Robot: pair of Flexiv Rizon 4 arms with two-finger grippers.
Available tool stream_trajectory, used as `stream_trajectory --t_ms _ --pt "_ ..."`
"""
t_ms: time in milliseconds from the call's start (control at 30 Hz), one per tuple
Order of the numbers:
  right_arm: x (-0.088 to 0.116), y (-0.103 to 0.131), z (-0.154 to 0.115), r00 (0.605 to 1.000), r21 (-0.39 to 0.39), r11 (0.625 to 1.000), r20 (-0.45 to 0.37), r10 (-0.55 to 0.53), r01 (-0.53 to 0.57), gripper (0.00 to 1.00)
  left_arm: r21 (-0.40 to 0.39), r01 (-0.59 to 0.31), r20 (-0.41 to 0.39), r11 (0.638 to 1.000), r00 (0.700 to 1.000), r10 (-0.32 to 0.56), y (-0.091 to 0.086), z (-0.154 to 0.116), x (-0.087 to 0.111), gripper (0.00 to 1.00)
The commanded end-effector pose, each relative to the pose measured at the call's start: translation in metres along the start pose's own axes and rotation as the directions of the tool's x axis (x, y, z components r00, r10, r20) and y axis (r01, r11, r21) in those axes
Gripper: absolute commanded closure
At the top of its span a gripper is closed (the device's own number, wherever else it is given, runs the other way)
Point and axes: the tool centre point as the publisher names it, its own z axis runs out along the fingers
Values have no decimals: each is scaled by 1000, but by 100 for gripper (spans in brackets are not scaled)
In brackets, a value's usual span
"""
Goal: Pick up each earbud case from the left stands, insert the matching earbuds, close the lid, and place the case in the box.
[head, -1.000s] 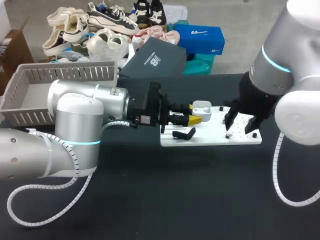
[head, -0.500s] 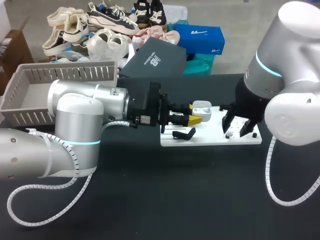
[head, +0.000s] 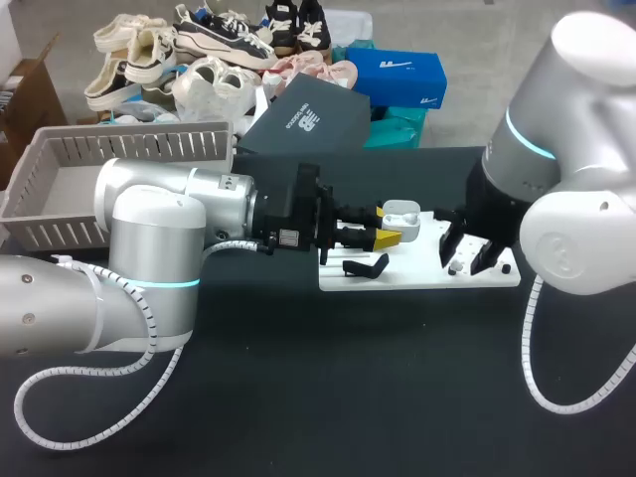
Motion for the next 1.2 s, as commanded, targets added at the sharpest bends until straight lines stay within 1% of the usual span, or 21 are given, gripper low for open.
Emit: stream_trajectory --t_ms 33,1033,1100,1133,1200 --pt "2 -2 2 1000 -4 1000 9 6 -6 58 0 -1 0 1000 1000 1 0 0 0 100" --pt "1 0 5 1000 -17 1000 8 20 -20 63 0 -1 0 1000 1000 1 0 0 0 100" --pt "1 0 6 1000 -17 1000 7 20 -20 67 0 -1 0 1000 1000 1 0 0 0 100" --pt "1 0 6 1000 -18 1000 7 20 -19 72 0 -1 0 1000 1000 1 0 0 0 100" --pt "1 1 6 1000 -17 1000 8 20 -19 75 0 -1 0 1000 1000 1 0 0 0 100"
